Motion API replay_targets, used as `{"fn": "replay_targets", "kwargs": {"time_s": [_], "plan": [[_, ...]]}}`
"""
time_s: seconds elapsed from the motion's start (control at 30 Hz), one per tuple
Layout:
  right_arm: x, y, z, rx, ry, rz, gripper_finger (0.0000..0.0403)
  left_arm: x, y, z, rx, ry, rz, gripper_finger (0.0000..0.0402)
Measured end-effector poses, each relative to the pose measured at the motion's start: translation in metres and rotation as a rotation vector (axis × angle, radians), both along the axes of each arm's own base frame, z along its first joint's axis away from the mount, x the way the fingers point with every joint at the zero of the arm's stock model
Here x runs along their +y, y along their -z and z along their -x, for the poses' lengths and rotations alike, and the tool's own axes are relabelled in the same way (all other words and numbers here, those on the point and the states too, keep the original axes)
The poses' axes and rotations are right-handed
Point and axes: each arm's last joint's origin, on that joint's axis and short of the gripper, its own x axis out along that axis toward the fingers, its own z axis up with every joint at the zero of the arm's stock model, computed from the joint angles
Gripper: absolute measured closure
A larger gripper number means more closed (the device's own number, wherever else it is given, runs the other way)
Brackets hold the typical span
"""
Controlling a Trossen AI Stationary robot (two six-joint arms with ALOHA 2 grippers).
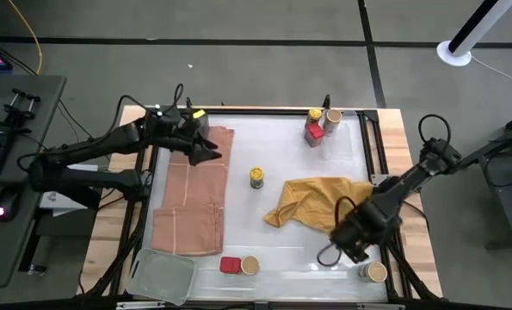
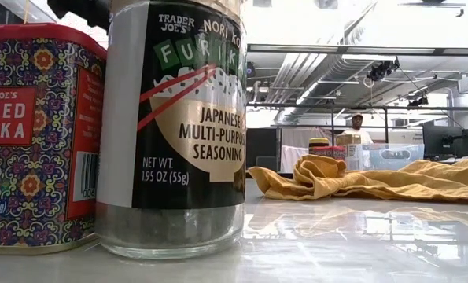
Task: Sort spices by type
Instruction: Put the right gold seasoning bottle into the transparent bin
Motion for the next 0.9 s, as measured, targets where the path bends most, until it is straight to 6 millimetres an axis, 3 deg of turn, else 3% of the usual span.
{"fn": "replay_targets", "kwargs": {"time_s": [0.13,0.27,0.53,0.77,0.9], "plan": [[0.028,0.001,0.001,-0.028,0.079,-0.099,0.0013,-0.011,-0.003,-0.005,-0.027,0.050,0.003,0.0096],[0.043,0.004,0.004,-0.060,0.136,-0.070,0.0013,-0.020,-0.003,-0.008,-0.035,0.097,-0.005,0.0096],[0.044,0.007,0.008,-0.041,0.162,-0.024,0.0013,-0.025,-0.003,-0.009,-0.038,0.127,-0.039,0.0096],[0.043,0.041,0.011,-0.007,0.169,-0.046,0.0013,-0.025,-0.004,-0.010,-0.048,0.128,-0.044,0.0096],[0.042,0.045,0.012,-0.002,0.169,-0.043,0.0013,-0.025,-0.004,-0.010,-0.049,0.128,-0.045,0.0096]]}}
